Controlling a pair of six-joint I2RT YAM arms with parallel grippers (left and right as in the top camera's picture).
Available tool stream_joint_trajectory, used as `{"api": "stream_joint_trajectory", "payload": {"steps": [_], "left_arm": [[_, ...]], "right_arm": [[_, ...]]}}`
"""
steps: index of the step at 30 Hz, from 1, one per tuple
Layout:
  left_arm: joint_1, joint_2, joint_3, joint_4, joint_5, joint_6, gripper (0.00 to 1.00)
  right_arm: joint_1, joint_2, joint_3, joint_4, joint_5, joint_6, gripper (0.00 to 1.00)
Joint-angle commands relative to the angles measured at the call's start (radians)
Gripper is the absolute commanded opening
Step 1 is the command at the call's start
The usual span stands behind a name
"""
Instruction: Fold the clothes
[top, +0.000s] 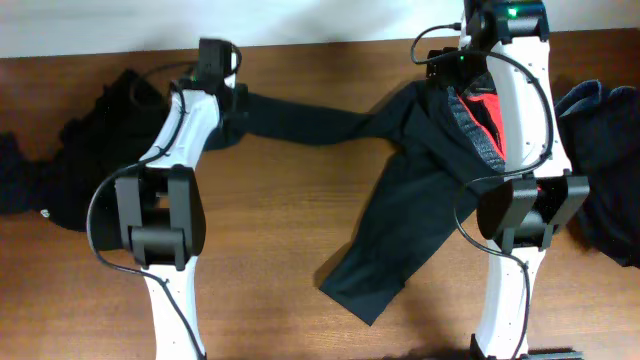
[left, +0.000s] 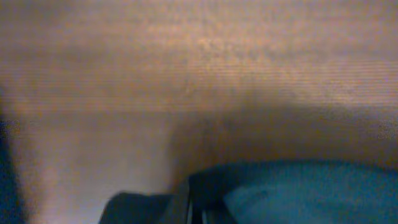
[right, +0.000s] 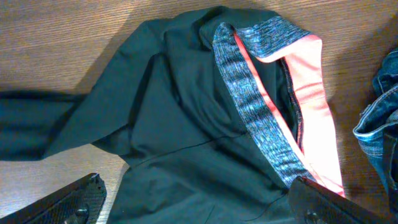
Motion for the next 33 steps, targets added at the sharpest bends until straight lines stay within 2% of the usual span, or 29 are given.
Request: {"api": "stream_joint_trajectory", "payload": {"steps": [1,2,3,4,6,7,10,15,17,18,22,33], "left_arm": [[0.009,0.007,0.093,-0.077,0.010,0.016,0.02],[0.009,0.007,0.098,-0.087,0.010,0.016,0.09],[0.009,0.007,0.098,-0.094,0.010,0.016,0.27],[0.010,0.007,0.098,-0.101,0.008,0.017,0.57],[0.014,0.008,0.097,-0.126,0.006,0.036,0.95],[0.015,0.008,0.098,-0.134,0.005,0.052,0.99],[0.018,0.008,0.097,-0.170,-0.005,0.120,0.99],[0.018,0.011,0.090,-0.231,-0.099,0.129,0.97],[0.018,0.011,0.076,-0.235,-0.113,0.129,0.90],[0.018,0.013,0.068,-0.235,-0.117,0.129,0.83],[0.017,0.039,0.048,-0.235,-0.118,0.176,0.71],[0.016,0.151,0.048,-0.222,-0.117,0.455,0.71]], "right_arm": [[0.005,-0.016,0.008,0.002,-0.005,0.000,0.99],[0.005,-0.016,0.008,0.002,-0.005,0.000,0.99],[0.005,-0.016,0.008,0.002,-0.005,0.000,0.99],[0.005,-0.016,0.008,0.002,-0.005,0.000,0.99],[0.005,-0.016,0.008,0.002,-0.005,-0.001,0.99],[0.005,-0.016,0.008,0.002,-0.005,-0.001,0.99],[0.005,-0.016,0.008,0.002,-0.005,-0.001,0.99],[0.005,-0.016,0.008,0.001,-0.005,-0.001,0.99],[0.005,-0.016,0.008,0.001,-0.005,-0.001,0.99],[0.005,-0.016,0.008,0.001,-0.005,-0.001,0.98],[0.005,-0.016,0.008,0.001,-0.006,0.000,0.99],[0.005,-0.016,0.008,0.002,-0.006,0.000,0.99]]}}
